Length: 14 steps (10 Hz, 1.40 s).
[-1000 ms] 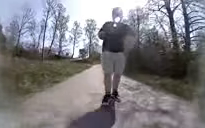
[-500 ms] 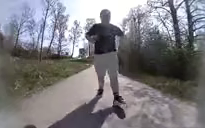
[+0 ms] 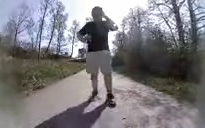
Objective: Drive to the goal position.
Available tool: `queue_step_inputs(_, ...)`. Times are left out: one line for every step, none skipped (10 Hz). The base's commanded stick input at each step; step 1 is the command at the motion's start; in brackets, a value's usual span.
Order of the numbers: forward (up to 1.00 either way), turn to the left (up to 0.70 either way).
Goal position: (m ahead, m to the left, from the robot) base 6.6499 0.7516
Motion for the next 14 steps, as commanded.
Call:
queue_step_inputs(1.00, 0.00)
queue_step_inputs(1.00, 0.00)
queue_step_inputs(1.00, 0.00)
queue_step_inputs(1.00, 0.00)
queue_step_inputs(1.00, 0.00)
queue_step_inputs(1.00, 0.00)
queue_step_inputs(1.00, 0.00)
queue_step_inputs(1.00, 0.00)
queue_step_inputs(1.00, 0.00)
queue_step_inputs(1.00, 0.00)
queue_step_inputs(1.00, 0.00)
queue_step_inputs(1.00, 0.00)
queue_step_inputs(1.00, 0.00)
queue_step_inputs(1.00, 0.00)
